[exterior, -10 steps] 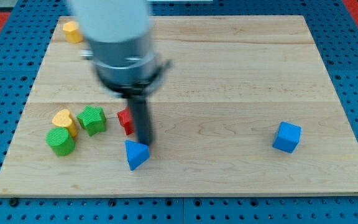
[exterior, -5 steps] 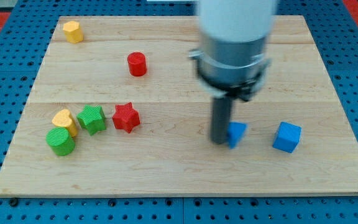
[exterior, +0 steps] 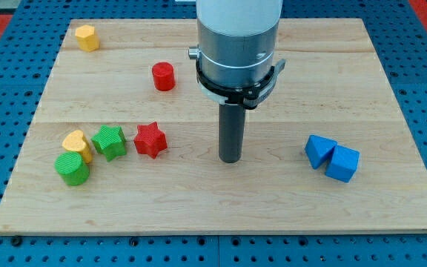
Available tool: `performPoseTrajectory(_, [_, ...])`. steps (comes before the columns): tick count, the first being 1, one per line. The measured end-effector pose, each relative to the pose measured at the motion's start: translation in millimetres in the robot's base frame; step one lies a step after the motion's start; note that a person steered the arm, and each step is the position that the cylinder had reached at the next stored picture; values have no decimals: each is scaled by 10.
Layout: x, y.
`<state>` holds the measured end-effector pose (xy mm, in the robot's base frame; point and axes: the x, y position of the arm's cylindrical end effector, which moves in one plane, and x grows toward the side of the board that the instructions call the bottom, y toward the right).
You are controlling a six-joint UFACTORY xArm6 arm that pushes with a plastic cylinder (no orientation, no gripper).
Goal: Keep the blue triangle diagonally bottom right to the red circle
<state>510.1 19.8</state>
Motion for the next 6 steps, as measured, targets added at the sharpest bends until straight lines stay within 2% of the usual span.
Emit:
performPoseTrajectory(2, [49, 6])
performPoseTrajectory(3, [225, 16])
performPoseTrajectory(4, [233, -164])
performPoseTrajectory(5, [-25, -250])
performPoseTrajectory(6, [488, -388])
